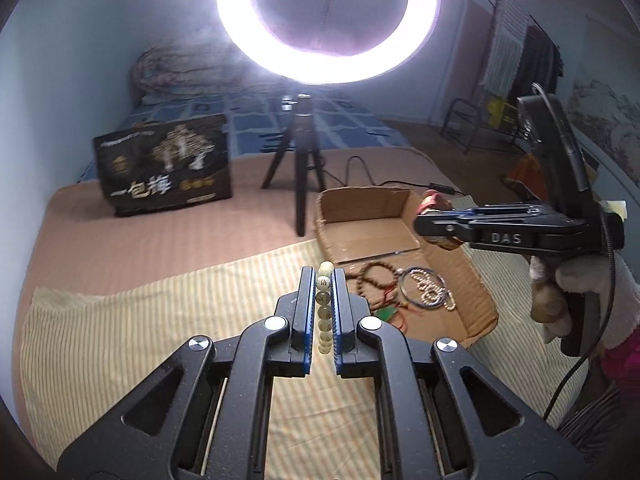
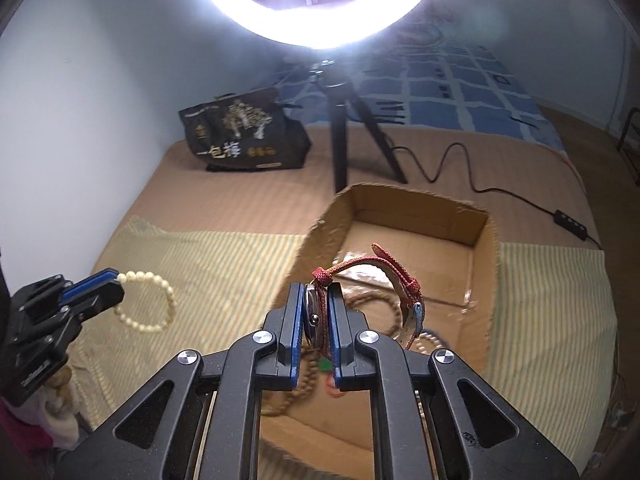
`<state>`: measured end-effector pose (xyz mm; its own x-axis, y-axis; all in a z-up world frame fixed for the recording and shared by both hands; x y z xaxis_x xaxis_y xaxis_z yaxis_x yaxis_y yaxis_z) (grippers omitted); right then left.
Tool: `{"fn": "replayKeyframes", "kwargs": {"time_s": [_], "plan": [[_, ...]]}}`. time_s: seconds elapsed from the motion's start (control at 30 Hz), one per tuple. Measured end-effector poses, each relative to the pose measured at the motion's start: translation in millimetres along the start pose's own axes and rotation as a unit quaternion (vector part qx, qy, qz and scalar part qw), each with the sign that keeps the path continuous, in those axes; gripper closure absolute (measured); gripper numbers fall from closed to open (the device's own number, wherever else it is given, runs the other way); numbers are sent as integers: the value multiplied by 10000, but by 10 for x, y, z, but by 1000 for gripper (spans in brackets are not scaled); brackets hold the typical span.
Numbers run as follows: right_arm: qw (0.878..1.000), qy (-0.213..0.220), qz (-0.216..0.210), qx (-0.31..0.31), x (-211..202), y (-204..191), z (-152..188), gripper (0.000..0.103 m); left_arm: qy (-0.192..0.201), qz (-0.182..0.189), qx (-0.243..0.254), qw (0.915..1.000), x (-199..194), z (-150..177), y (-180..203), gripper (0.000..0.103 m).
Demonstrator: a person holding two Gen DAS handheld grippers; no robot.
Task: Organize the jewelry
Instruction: 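Lift bracelet with left tool over box while right tool carries watch there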
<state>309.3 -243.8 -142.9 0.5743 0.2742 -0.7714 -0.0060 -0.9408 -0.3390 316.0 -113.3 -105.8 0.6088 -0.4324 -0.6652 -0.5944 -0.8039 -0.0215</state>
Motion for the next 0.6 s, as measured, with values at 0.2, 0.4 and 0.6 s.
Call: {"fn": "replayKeyframes", "kwargs": {"time_s": [0.2, 0.4, 0.6], "plan": [[10000, 40, -9, 75, 80, 167, -120, 93, -65, 77, 147, 9998, 286, -207, 163, 98], [9999, 36, -24, 120, 221, 302, -234, 93, -96, 251, 222, 9994, 551, -320, 349, 98], [9996, -58, -26, 266, 399, 473, -287, 93, -216, 294, 343, 9987, 801, -335, 479, 98]]}}
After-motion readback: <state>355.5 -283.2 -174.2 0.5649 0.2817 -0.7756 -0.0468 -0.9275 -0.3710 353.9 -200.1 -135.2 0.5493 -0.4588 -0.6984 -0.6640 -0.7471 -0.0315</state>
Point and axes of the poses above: each gripper's, at about its wrist camera, not at the fingertips, and x roughly the way its jaws point, y to its right, z to its underside, the point moved 8 cm from there along x, roughly the way its jaws point, and after that the axes turned 12 degrees about x, right-handed, at the moved point
